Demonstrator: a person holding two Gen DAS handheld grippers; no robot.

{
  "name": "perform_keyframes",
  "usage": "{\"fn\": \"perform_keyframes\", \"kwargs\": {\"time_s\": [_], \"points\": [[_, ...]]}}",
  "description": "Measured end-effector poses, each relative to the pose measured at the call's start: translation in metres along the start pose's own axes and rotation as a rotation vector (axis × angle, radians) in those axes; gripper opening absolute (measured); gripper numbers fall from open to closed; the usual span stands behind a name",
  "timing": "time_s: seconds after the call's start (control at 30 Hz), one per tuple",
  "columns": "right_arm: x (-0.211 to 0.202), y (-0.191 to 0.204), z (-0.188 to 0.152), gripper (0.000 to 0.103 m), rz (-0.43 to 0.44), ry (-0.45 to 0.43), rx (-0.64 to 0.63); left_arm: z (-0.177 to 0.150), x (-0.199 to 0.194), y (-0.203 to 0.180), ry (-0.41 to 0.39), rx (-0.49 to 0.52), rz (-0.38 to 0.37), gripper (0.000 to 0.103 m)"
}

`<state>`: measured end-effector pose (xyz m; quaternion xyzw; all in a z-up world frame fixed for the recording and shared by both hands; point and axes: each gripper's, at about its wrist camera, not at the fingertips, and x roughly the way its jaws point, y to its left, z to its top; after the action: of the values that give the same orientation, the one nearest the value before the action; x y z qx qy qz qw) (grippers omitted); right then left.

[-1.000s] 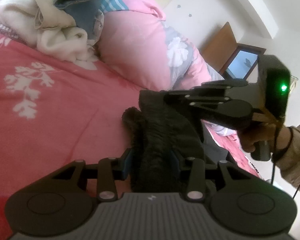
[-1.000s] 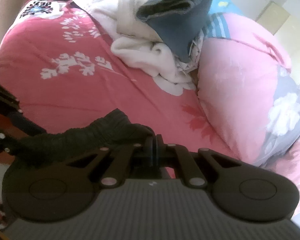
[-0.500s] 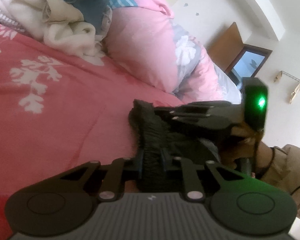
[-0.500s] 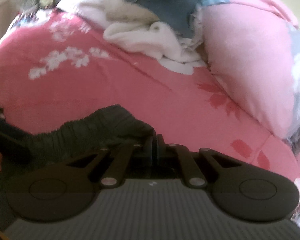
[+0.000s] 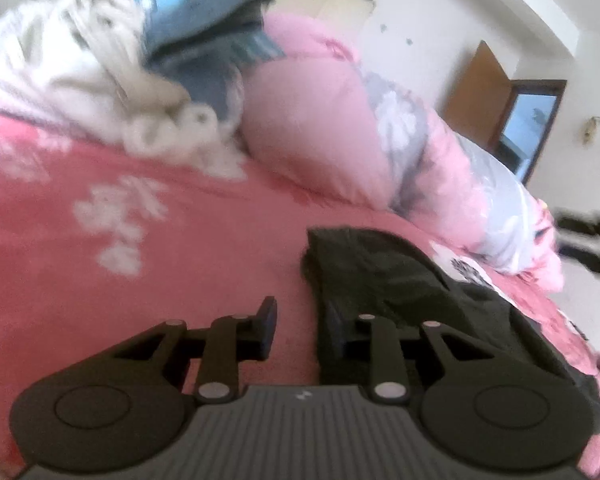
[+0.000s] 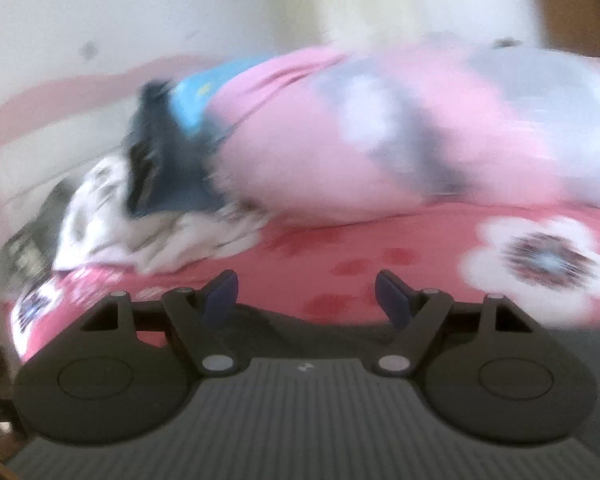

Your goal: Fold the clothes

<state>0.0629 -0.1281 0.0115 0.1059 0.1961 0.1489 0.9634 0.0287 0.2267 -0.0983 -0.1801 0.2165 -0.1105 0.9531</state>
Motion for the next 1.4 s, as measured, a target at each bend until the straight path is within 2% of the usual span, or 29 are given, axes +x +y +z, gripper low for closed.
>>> {"fn": "perform_keyframes", "kwargs": {"time_s": [0.1, 0.17, 0.3, 0.37, 0.5, 0.57, 0.73, 0.9, 1.0, 1.1, 1.17, 1.23, 1.33, 1.37, 1.4], "points": [[-0.047, -0.026, -0.028, 0.044, -0.068, -0.063, 0.109, 0.015, -0.002, -0.013, 0.003, 0.02, -0.028, 0.028], [-0.065, -0.032, -0.043, 0.037, -0.108, -0.069, 0.116, 0.028, 0.007, -0.031, 0.031, 0.072, -0.035, 0.028], [-0.078, -0.026, -0.06, 0.036, -0.166, -0.067, 0.053, 0.051, 0.045, -0.063, 0.084, 0.144, -0.04, 0.028], [-0.078, -0.021, -0.062, 0.036, -0.187, -0.064, 0.003, 0.057, 0.07, -0.074, 0.118, 0.189, -0.017, 0.028], [-0.072, -0.009, -0.062, 0.036, -0.234, -0.037, -0.111, 0.046, 0.116, -0.068, 0.208, 0.197, 0.047, 0.024], [-0.064, -0.012, -0.063, 0.036, -0.255, -0.001, -0.131, 0.036, 0.128, -0.055, 0.222, 0.17, 0.054, 0.022], [-0.045, -0.039, -0.063, 0.036, -0.291, 0.065, -0.048, 0.032, 0.127, -0.043, 0.196, 0.14, 0.016, 0.021], [-0.04, -0.064, -0.052, 0.036, -0.367, 0.082, 0.019, 0.033, 0.127, -0.035, 0.205, 0.096, -0.013, 0.021], [-0.034, -0.073, -0.048, 0.036, -0.373, 0.115, 0.033, 0.036, 0.129, -0.032, 0.211, 0.072, -0.025, 0.021], [-0.02, -0.064, -0.055, 0.039, -0.344, 0.174, -0.035, 0.036, 0.129, -0.032, 0.211, 0.07, -0.025, 0.021], [-0.006, -0.051, -0.063, 0.043, -0.345, 0.211, -0.142, 0.036, 0.129, -0.032, 0.209, 0.072, -0.024, 0.021], [0.008, -0.044, -0.07, 0.049, -0.361, 0.237, -0.24, 0.036, 0.129, -0.033, 0.208, 0.072, -0.023, 0.021], [0.028, -0.049, -0.082, 0.049, -0.408, 0.296, -0.332, 0.036, 0.13, -0.032, 0.206, 0.073, -0.022, 0.021], [0.033, -0.054, -0.085, 0.038, -0.405, 0.317, -0.342, 0.035, 0.13, -0.033, 0.205, 0.074, -0.022, 0.021], [0.036, -0.059, -0.087, 0.014, -0.399, 0.329, -0.341, 0.035, 0.13, -0.033, 0.204, 0.075, -0.021, 0.021]]}}
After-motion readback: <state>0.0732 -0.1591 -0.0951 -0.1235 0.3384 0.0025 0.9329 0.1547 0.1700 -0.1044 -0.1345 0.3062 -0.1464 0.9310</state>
